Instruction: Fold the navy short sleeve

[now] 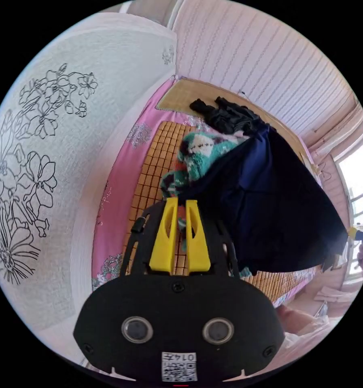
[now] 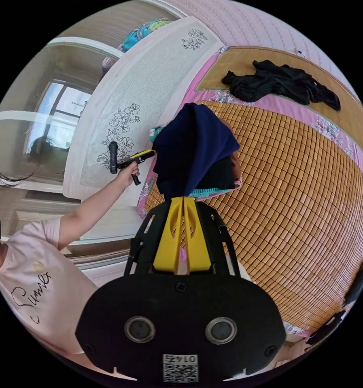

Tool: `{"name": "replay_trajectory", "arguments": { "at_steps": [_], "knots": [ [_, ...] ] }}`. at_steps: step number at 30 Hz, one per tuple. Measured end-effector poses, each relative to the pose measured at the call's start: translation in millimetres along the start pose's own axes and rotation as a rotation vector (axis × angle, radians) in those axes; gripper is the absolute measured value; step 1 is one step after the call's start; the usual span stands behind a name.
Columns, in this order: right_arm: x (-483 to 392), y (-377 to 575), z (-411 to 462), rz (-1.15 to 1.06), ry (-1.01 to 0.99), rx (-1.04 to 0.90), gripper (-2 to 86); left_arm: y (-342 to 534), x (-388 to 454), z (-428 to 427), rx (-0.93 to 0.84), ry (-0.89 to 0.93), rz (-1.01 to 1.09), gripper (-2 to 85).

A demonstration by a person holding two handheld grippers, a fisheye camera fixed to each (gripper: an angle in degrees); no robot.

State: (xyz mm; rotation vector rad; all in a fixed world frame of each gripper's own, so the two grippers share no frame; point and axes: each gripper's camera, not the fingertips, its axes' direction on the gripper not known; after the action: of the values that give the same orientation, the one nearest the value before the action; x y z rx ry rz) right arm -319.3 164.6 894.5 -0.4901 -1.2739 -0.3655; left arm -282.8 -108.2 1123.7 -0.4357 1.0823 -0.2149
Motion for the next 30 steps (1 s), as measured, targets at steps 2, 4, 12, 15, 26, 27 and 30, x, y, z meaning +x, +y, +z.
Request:
{"name": "replay_trajectory", "arguments": {
  "at_steps": [2,4,12,15,26,27,30],
  "knots": [
    [-22,8,-28,-0.054,0.037,0.064,-0.4,-1,17,2,-0.069,-0.063,0.069,-0.1],
    [-49,17,-60,-0.125,0.089,0.110,-0.4,15,28,-24,0.020,-0.039,0.095,-0.6],
    [-99,95,-232,-0.147,0.027,0.293,-0.5,144,88,-205,0.336,0.295,0.171,-1.0],
    [-97,142,-297,-0.092,-0.036,0.368,-0.5,182,104,-257,0.417,0.361,0.133,-1.0],
    [-69,389,-527,0.021,-0.266,0.687,-0.5,285,206,-374,0.539,0.518,0.190,-1.0],
    [-61,413,-551,0.024,-0.267,0.711,-0.5,297,231,-374,0.565,0.525,0.202,-1.0],
    [-35,461,-606,0.019,-0.261,0.741,-0.5,321,295,-353,0.587,0.580,0.150,-1.0]
  ]
}}
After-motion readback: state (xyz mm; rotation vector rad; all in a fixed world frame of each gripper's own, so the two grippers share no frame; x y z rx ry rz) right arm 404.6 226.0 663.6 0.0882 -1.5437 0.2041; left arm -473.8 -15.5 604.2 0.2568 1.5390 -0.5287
